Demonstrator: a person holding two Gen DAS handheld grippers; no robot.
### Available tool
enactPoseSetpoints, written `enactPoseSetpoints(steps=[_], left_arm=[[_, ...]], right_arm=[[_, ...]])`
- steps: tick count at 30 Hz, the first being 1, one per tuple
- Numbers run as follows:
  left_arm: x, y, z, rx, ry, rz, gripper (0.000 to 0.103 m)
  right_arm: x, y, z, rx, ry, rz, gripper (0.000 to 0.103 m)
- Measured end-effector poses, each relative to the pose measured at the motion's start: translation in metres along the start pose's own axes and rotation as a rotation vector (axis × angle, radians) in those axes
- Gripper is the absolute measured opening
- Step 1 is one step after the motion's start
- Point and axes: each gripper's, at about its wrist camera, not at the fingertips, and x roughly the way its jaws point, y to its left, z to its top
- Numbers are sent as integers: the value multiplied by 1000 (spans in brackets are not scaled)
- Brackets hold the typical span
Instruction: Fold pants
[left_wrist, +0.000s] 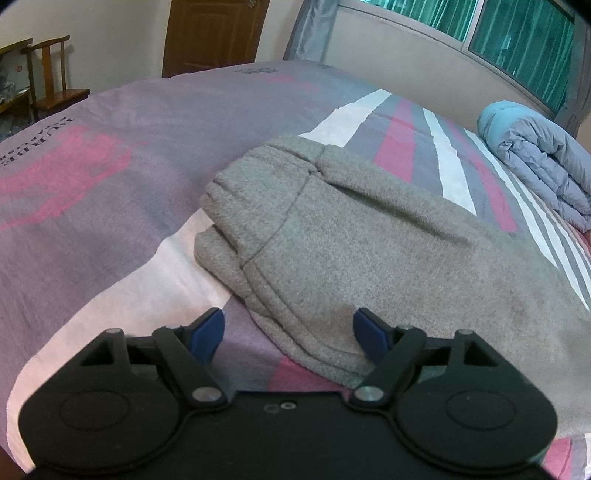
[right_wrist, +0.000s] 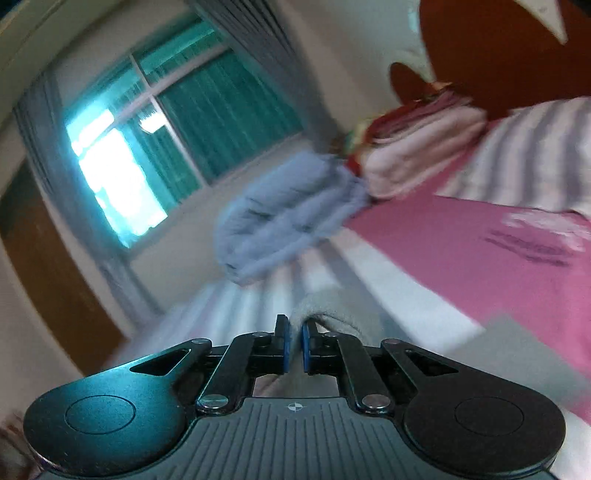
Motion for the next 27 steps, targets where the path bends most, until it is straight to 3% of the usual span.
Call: enactPoseSetpoints(steps=[2, 3, 5, 9, 11, 16, 17, 19, 22, 24, 25, 27], left_arm=[[0, -1, -1, 2, -2, 3, 73], [0, -1, -1, 3, 2, 3, 73], [0, 1, 1, 2, 10, -1, 73], [0, 0, 2, 1, 10, 2, 74], [0, 0, 1, 0, 5, 4, 74], [0, 1, 1, 0, 7, 3, 74], [0, 1, 1, 0, 9, 3, 74], [0, 1, 2, 3, 11, 2, 74], [0, 1, 0, 2, 3, 4, 74], [0, 0, -1, 1, -5, 5, 74], [0, 0, -2, 0, -8, 5, 74], [-1, 1, -2, 1, -8, 5, 74]], right_arm=[[20, -39, -42, 94, 205, -101, 7], [26, -57, -58, 155, 263, -127, 7], [16, -81, -73, 293, 220, -78, 7], [8, -101, -71, 476, 144, 6, 31], [13, -118, -63, 597, 109, 37, 36], [34, -162, -37, 848, 78, 112, 34], [35, -156, -27, 832, 53, 104, 11], [22, -137, 8, 677, -16, 111, 6], [-13, -89, 45, 366, -132, 127, 5], [-25, -63, 47, 140, -144, 32, 5], [-22, -54, 39, -14, -115, -79, 5], [1, -65, 17, -77, 33, -256, 5]])
